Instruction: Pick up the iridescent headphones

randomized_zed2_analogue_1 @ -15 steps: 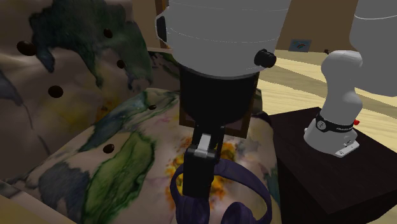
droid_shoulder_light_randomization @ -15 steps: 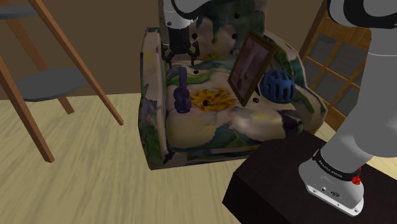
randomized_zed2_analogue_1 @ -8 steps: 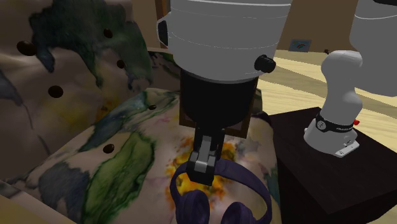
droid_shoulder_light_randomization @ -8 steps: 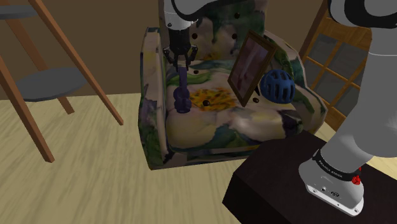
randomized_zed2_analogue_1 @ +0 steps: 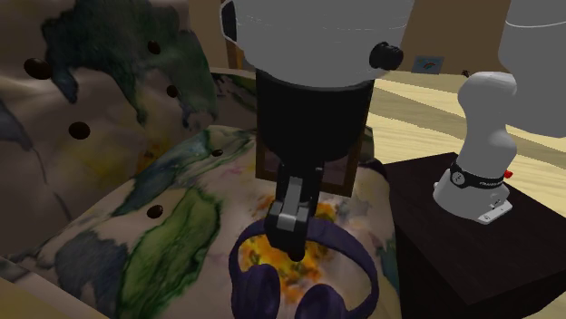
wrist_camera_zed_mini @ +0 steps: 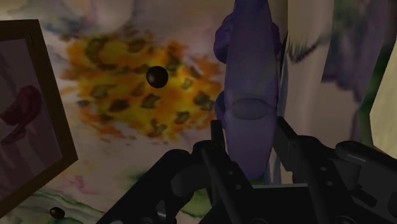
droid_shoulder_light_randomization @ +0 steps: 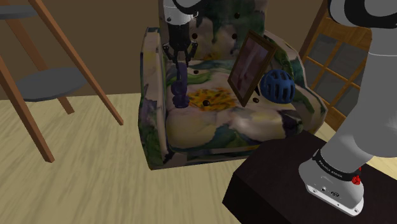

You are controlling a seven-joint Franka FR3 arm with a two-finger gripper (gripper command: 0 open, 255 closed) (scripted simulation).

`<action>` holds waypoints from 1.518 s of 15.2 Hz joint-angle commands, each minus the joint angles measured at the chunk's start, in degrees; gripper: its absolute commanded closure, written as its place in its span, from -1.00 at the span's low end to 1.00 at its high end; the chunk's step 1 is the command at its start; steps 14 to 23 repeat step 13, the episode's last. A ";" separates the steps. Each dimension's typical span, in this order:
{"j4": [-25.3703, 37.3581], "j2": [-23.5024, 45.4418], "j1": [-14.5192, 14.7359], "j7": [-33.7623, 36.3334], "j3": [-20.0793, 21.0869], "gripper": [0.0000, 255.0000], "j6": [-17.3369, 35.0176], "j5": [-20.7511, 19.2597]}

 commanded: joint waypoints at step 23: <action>11.02 1.13 1.07 -1.02 0.13 1.00 -9.80 -0.15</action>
